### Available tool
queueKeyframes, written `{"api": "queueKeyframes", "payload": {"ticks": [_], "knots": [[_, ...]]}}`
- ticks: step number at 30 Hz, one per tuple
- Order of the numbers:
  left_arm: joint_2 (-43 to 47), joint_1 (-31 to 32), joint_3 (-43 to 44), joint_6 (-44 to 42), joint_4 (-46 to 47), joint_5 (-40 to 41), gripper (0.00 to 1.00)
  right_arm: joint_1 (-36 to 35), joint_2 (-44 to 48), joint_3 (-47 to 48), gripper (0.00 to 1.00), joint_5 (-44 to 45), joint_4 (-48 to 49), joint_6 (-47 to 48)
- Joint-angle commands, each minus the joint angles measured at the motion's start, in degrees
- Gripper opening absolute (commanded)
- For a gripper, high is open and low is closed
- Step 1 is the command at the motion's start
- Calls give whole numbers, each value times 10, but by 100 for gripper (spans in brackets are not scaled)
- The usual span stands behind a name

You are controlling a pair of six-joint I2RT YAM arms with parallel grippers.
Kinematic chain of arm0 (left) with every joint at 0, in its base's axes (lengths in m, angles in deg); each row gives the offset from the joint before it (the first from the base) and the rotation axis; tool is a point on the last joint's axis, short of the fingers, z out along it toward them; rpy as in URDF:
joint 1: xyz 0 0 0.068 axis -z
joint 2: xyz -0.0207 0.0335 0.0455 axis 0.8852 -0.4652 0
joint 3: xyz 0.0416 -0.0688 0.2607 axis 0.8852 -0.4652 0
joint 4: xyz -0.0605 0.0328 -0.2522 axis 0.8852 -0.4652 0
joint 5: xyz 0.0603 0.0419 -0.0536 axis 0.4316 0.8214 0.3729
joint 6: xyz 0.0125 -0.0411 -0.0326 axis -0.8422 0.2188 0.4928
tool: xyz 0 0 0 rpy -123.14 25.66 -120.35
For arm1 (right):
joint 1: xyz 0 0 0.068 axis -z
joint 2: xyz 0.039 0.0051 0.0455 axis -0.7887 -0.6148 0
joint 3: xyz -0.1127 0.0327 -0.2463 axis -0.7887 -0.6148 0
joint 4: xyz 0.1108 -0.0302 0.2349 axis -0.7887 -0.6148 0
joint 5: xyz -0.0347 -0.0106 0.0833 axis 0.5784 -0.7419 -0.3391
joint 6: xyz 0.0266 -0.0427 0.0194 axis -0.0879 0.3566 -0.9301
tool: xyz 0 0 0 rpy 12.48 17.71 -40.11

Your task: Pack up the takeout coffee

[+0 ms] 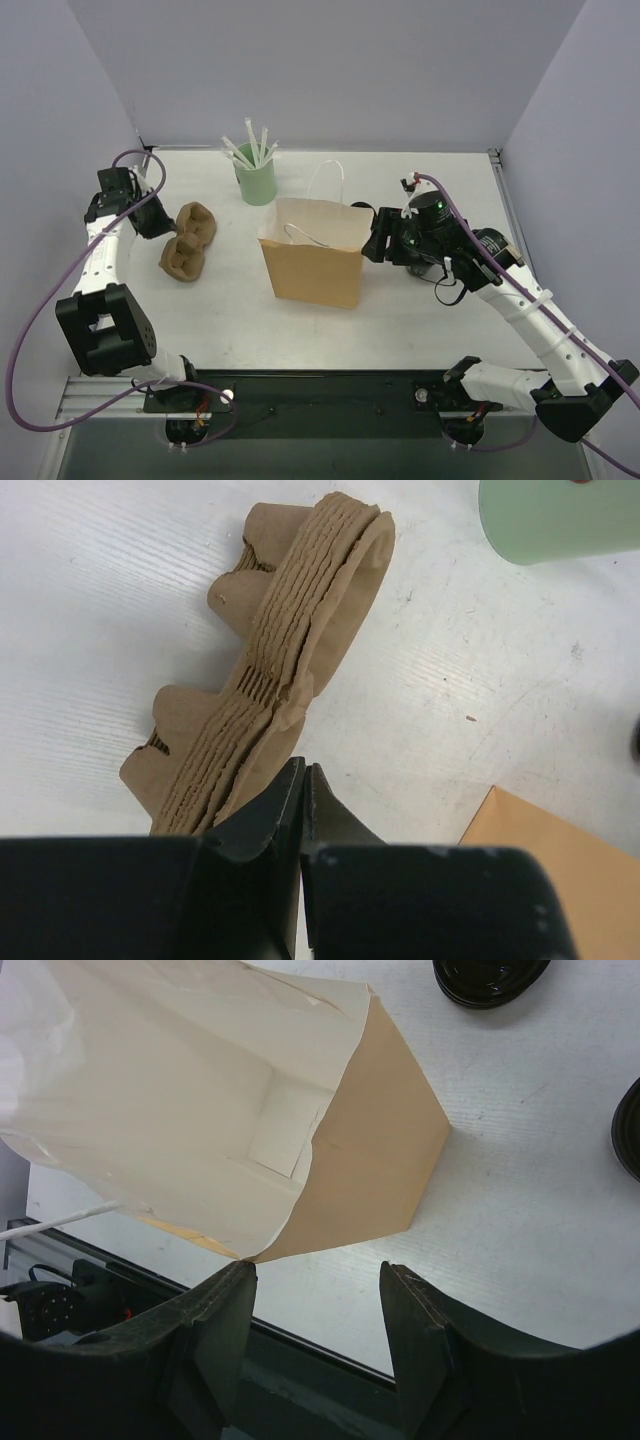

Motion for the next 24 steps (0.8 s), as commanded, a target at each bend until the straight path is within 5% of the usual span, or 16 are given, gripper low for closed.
{"api": "queueKeyframes", "payload": {"ticks": [1,15,24], "knots": [[14,-1,-10,-10,30,-20,9,-9,-8,24,53,14,0,-8],[-24,14,45,-91,-7,41,24,-15,-8,31,53,14,-11,6],[-90,36,84,-125,-8,-19,34,-17,-3,26,54,19,-15,12]]}}
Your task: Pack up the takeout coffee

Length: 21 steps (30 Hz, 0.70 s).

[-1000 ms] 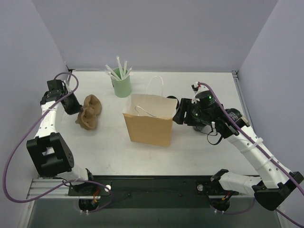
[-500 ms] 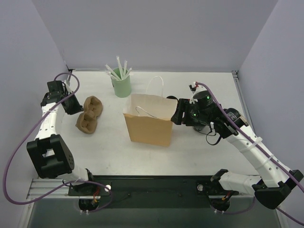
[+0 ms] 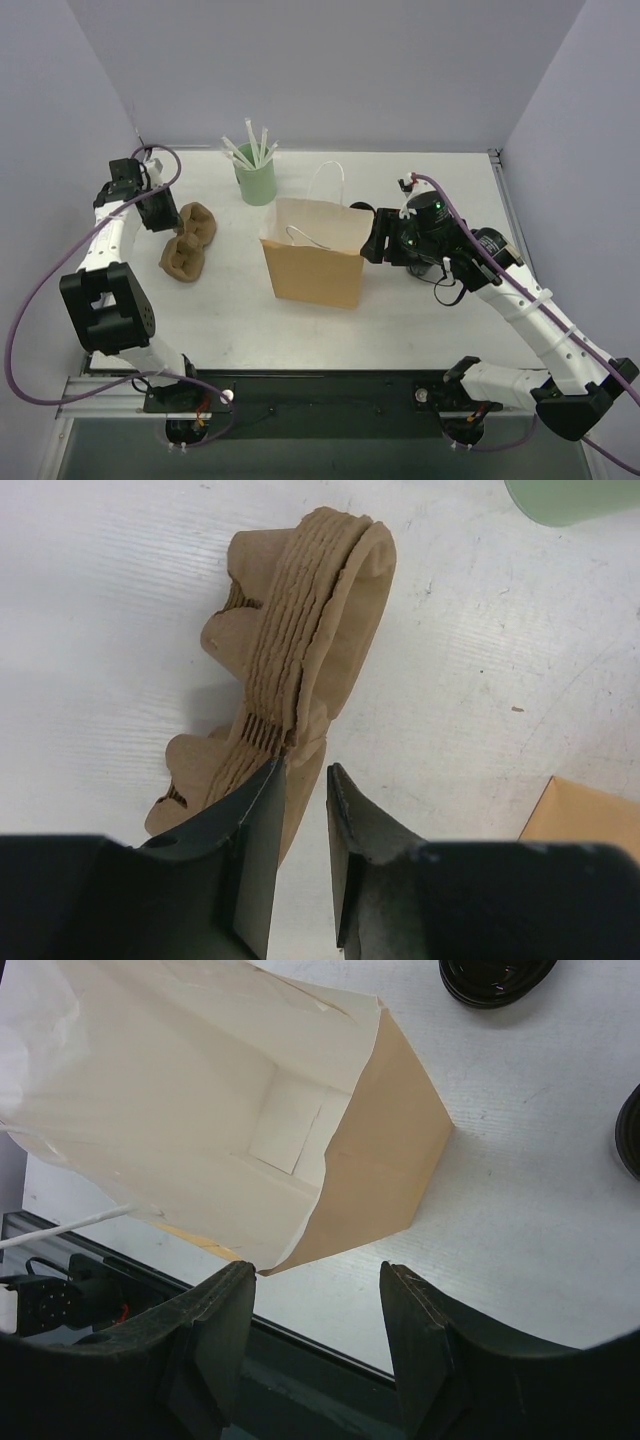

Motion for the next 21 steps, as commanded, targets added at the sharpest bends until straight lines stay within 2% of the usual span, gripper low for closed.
{"api": "queueKeyframes", "payload": {"ticks": [1,21], "knots": [[-33,17,45,-34,0,-33,34,-4,0,18,54,13,-12,8],[-64,22,68,-51,19,-17,38,-4,-8,24,54,12,-18,4]]}}
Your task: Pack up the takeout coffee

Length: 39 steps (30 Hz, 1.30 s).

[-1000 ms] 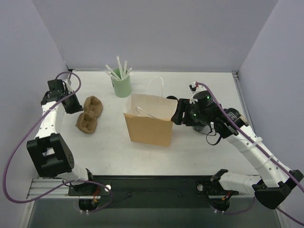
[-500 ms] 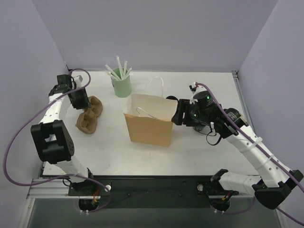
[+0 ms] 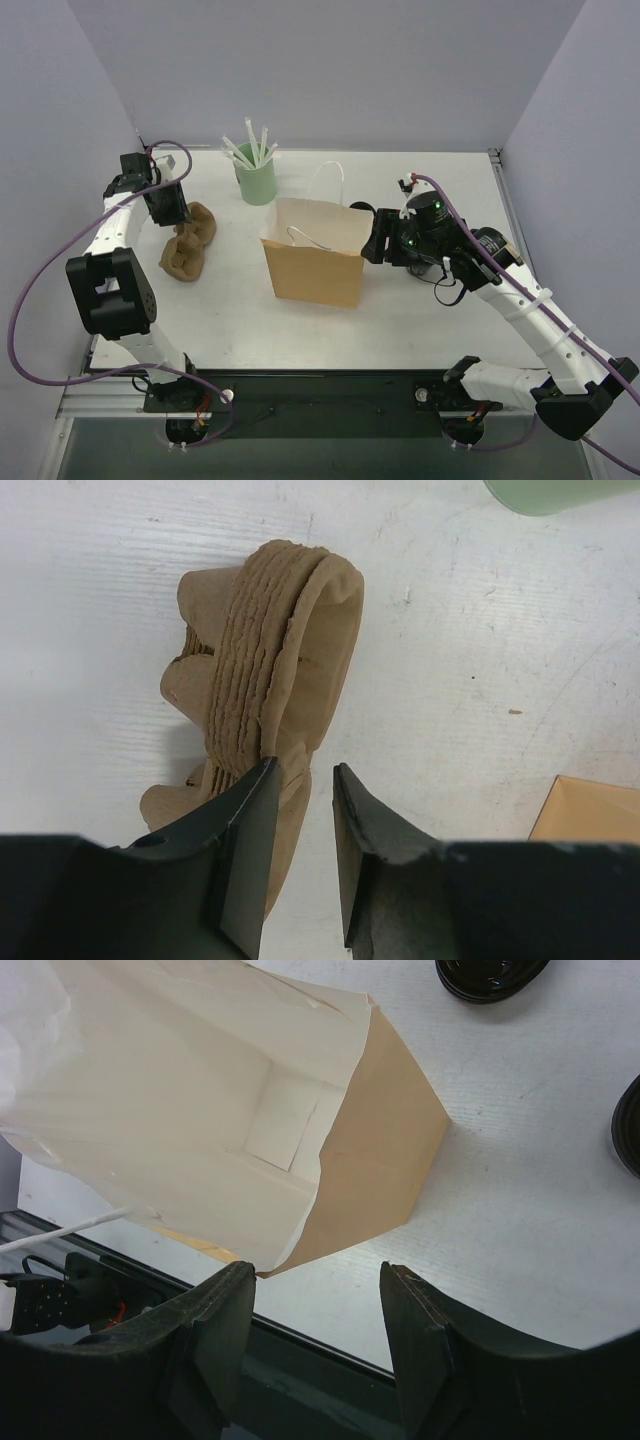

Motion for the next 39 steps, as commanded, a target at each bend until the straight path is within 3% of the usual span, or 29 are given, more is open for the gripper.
{"api": "queueKeyframes", "payload": {"ticks": [1,13,39], "knots": [[0,-1,25,-17,17,9,39,-4,-8,25,54,11,-10,4],[-15,-1,39,-24,11,24,39,-4,-12,22,54,10,-10,-2],[-9,10,-16,-32,52,-6,39,-4,-19,23,54,12,-10,-3]]}}
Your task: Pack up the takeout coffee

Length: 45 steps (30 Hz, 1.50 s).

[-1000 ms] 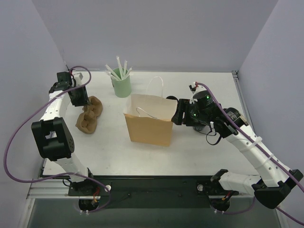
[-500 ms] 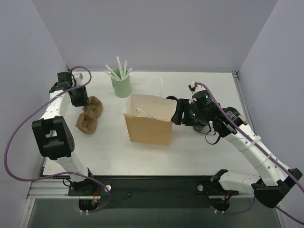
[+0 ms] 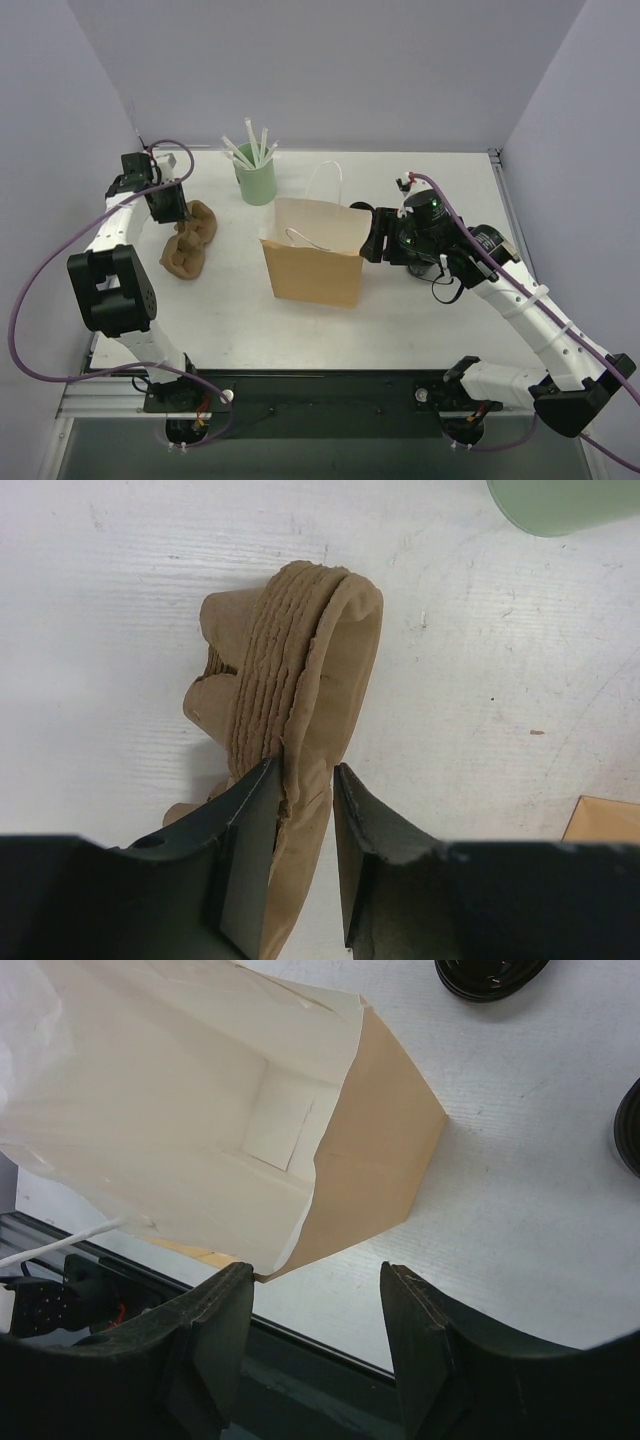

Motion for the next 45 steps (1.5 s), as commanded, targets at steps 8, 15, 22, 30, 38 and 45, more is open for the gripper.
{"api": "queueKeyframes", "payload": {"ticks": [8,15,22,30,38,45], "knots": [[5,11,-19,-30,28,-28,39,-4,-9,17,54,10,-10,-8],[11,18,-36,-41,43,-48,38,-4,-8,14,54,11,-10,-11],[16,24,-54,-48,54,-38,38,-5,-9,12,54,9,-10,-12],[29,32,-64,-53,66,-61,30,-4,-12,12,54,3,-10,-13],[36,34,-79,-54,82,-104,23,-4,-13,13,54,1,-10,-12],[45,34,-94,-53,78,-136,22,-4,-13,17,54,0,-11,-14]]}}
